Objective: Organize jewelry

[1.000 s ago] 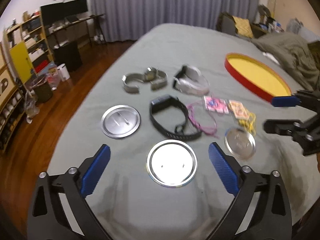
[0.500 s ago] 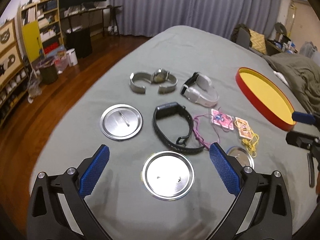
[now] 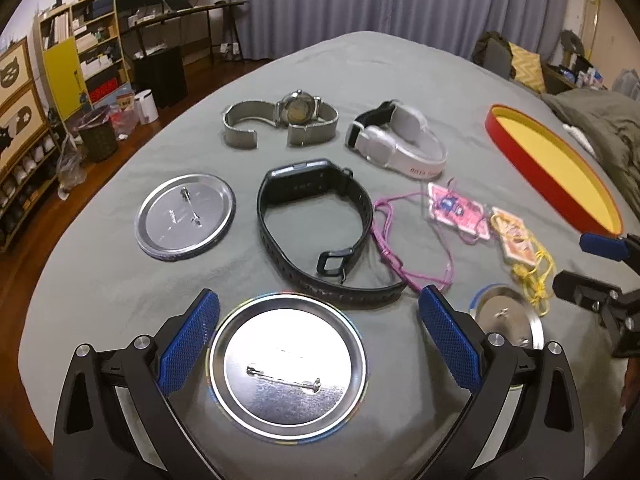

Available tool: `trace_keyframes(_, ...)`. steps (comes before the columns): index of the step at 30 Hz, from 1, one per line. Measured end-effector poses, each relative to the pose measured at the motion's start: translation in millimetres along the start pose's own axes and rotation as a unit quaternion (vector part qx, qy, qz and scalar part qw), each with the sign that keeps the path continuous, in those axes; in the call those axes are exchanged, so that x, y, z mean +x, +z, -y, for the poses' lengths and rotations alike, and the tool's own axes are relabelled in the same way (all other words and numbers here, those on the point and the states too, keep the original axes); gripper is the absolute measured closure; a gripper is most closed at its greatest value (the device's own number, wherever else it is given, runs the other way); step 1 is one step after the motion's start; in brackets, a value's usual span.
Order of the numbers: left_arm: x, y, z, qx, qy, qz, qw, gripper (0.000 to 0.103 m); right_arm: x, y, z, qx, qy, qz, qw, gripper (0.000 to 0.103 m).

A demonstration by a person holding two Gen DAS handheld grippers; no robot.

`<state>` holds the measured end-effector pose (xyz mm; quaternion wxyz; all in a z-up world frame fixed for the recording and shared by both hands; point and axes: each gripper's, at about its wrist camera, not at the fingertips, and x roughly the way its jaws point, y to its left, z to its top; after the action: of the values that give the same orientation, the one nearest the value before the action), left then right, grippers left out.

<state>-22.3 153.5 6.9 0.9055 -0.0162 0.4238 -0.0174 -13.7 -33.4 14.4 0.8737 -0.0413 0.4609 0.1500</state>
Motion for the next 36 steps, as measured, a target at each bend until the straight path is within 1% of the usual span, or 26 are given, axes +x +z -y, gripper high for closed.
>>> trace_keyframes(2,3.3,-3.5,3.1,0.007,0.009,0.001,0.9999,0.005,7.3,-4.1,5.1,0.004,0.001,-0.003,1.0,0.014)
trace_keyframes(5,4.9,-5.0,7.0,0.015,0.021,0.003,0.9997,0.005,17.6,-11.0,7.9,-0.007,-0.003,-0.007,1.0,0.014)
trace_keyframes(7,6.0,-5.8,8.4,0.018,0.026,0.003,0.9995,0.005,20.9,-15.0,6.4,-0.016,-0.002,-0.001,1.0,0.009)
trace_keyframes(8,6.2,-6.1,9.5,0.02,0.03,0.003,0.9993,0.005,21.8,-16.9,4.8,-0.022,-0.002,0.003,1.0,0.009)
trace_keyframes(16,4.0,-8.1,12.3,0.027,0.052,0.004,0.9983,0.005,24.8,-23.5,4.1,-0.023,-0.003,0.023,0.999,0.008)
trace_keyframes(21,3.7,-10.7,9.5,0.026,0.052,0.005,0.9983,0.005,24.9,-22.3,3.5,-0.024,-0.004,0.022,0.999,0.008)
trace_keyframes(25,5.6,-9.3,12.0,0.032,0.059,0.003,0.9978,0.005,25.2,-21.7,4.5,-0.021,0.0,0.02,1.0,0.008)
trace_keyframes(36,5.9,-7.8,10.5,0.031,0.057,0.003,0.9979,0.005,24.7,-21.6,3.6,-0.021,-0.001,0.02,1.0,0.008)
